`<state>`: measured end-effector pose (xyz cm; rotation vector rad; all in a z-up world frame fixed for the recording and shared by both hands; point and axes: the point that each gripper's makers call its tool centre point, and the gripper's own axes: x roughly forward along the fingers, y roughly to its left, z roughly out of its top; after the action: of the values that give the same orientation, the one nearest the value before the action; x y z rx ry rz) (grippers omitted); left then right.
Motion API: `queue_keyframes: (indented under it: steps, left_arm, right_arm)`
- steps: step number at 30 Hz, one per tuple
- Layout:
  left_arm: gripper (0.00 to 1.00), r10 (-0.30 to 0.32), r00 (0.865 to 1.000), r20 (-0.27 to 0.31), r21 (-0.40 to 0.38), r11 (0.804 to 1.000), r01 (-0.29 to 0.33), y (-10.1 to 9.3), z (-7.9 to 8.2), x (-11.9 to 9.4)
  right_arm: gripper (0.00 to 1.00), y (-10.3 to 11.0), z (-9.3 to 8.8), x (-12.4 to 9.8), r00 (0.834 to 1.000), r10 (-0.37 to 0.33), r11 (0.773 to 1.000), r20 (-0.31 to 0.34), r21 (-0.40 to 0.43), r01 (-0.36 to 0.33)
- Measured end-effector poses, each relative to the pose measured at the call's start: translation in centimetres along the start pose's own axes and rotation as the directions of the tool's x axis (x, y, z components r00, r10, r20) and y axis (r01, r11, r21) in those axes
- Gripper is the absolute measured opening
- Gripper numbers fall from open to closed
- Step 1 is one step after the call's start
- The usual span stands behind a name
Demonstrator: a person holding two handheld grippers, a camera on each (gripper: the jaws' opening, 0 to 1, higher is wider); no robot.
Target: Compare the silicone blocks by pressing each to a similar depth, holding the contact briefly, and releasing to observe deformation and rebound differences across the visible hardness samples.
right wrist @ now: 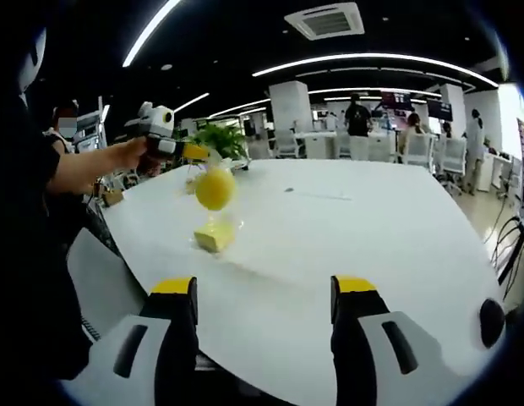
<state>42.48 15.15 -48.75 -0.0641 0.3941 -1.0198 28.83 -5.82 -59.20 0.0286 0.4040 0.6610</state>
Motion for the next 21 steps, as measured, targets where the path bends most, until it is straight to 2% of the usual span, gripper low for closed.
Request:
queue_keyframes:
  steps: [6,10,12,15,21]
  left_arm:
    - [0.0,0.023,0.998,0.052,0.066,0.997,-0.027,0.9,4.8,-2.8]
    - [0.0,0.003,0.998,0.067,0.09,0.996,-0.009,0.3,6.8,-3.6]
    - [0.0,0.007,0.997,0.074,0.117,0.993,-0.015,0.2,7.4,-3.7]
    - [0.0,-0.01,0.997,0.076,0.109,0.994,0.001,-0.3,8.0,-3.8]
    - [0.0,-0.05,0.996,0.076,0.129,0.991,0.04,-1.2,9.0,-4.1]
  right_arm:
    - [0.57,1.0,0.0,0.9,0.999,0.04,0.999,-0.006,0.004,-0.04]
    - [0.56,1.7,0.2,1.2,0.998,0.066,0.998,-0.007,-0.008,-0.066]
    - [0.56,1.9,0.3,1.3,0.997,0.074,0.997,-0.005,-0.013,-0.074]
    - [0.55,2.1,0.4,1.5,0.996,0.086,0.996,-0.001,-0.016,-0.086]
    - [0.53,2.9,-0.1,2.1,0.99,0.138,0.99,-0.033,-0.027,-0.138]
